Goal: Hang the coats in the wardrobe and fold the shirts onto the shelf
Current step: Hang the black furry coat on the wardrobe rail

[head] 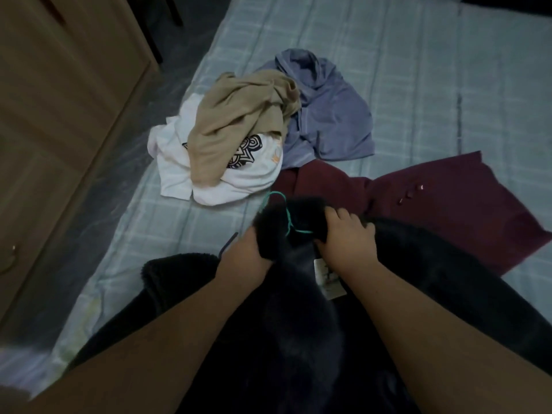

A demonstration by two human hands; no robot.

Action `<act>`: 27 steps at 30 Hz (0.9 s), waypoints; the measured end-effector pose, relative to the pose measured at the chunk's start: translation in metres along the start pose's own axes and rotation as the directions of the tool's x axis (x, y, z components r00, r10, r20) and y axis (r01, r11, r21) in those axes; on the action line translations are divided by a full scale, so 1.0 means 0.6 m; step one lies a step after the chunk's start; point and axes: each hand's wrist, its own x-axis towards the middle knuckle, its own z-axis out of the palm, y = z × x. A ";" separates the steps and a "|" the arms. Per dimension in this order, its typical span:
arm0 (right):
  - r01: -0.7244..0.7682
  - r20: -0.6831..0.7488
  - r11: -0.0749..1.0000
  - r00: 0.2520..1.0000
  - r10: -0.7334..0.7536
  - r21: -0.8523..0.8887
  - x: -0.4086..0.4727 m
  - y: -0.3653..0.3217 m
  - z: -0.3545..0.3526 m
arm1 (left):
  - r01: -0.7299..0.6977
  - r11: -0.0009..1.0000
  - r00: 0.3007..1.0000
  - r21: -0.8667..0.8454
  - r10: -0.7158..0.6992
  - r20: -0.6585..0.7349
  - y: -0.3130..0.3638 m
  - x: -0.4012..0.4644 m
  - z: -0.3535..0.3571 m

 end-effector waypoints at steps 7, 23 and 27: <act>-0.013 0.081 0.986 0.997 0.000 0.166 -0.075 0.002 -0.067 | -0.179 0.981 0.983 0.076 0.181 -0.017 0.031 -0.108 -0.059; 0.216 -0.479 0.632 0.832 0.280 0.744 -0.537 -0.012 -0.464 | -0.664 0.725 0.626 0.186 0.674 -0.392 0.292 -0.469 -0.346; 0.484 -0.613 0.436 0.757 0.227 0.759 -0.683 -0.015 -0.559 | -0.653 0.710 0.546 0.263 0.682 -0.487 0.352 -0.585 -0.411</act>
